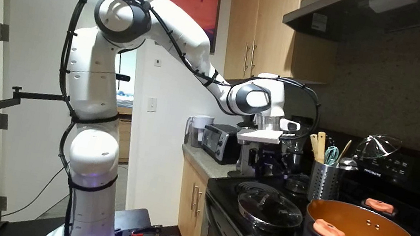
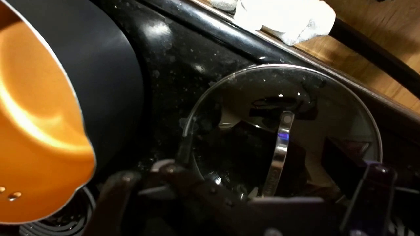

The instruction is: Take the lid from the stove and place it on the black pot

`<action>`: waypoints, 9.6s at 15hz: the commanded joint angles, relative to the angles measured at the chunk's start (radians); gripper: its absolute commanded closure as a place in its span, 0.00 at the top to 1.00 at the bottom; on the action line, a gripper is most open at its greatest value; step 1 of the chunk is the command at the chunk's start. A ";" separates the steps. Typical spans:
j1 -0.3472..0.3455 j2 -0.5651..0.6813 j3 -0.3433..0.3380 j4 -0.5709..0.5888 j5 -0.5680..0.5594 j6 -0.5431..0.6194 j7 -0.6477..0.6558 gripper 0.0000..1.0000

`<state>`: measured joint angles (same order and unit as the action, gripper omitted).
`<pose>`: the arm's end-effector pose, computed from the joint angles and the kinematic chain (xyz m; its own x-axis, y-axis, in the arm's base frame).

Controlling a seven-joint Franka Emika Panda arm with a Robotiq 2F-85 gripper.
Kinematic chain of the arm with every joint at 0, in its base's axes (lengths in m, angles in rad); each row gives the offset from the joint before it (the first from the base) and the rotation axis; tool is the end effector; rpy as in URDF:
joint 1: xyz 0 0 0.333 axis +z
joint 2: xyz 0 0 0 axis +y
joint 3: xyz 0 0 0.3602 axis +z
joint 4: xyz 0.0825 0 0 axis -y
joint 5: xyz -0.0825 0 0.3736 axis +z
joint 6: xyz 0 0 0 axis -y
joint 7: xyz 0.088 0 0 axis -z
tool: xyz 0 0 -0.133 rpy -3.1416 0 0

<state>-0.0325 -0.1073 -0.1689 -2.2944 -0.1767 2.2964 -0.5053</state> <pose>0.4867 -0.1080 0.4284 0.9142 0.4043 0.0278 0.3952 -0.9047 0.1589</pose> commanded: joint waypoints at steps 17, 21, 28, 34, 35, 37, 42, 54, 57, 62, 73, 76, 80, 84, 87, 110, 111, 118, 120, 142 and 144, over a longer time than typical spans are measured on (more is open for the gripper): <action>-0.046 0.246 0.082 0.169 0.312 -0.018 -0.192 1.00; -0.059 0.293 0.101 0.202 0.328 -0.015 -0.210 1.00; -0.059 0.335 0.110 0.213 0.277 0.036 -0.149 0.66; -0.054 0.319 0.116 0.219 0.254 0.041 -0.147 0.20; -0.054 0.317 0.116 0.220 0.246 0.041 -0.146 0.12; -0.055 0.318 0.116 0.223 0.235 0.041 -0.146 0.00; -0.055 0.323 0.119 0.228 0.223 0.038 -0.141 0.04; -0.059 0.253 0.118 0.274 0.205 -0.049 -0.167 0.04; -0.057 0.217 0.114 0.280 0.182 -0.084 -0.175 0.04; -0.052 0.144 0.107 0.271 0.102 -0.099 -0.187 0.04; -0.062 0.032 0.067 0.298 0.163 -0.129 -0.205 0.04; -0.069 0.021 0.040 0.319 0.188 -0.134 -0.203 0.04; -0.087 0.032 0.005 0.356 0.219 -0.130 -0.190 0.04; -0.083 0.046 0.011 0.313 0.196 -0.101 -0.178 0.15; -0.080 0.055 0.016 0.313 0.196 -0.101 -0.178 0.15; -0.153 0.202 -0.012 0.524 0.221 -0.216 0.190 0.04; -0.157 0.214 -0.012 0.539 0.221 -0.225 0.213 0.04; -0.195 0.277 -0.018 0.637 0.275 -0.299 0.313 0.04; -0.209 0.297 -0.022 0.665 0.292 -0.318 0.332 0.04; -0.278 0.403 -0.077 0.766 0.309 -0.354 0.612 0.04; -0.284 0.412 -0.084 0.769 0.306 -0.356 0.616 0.04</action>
<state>-0.3116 0.2940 -0.2421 -1.5619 0.1411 1.9758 0.0750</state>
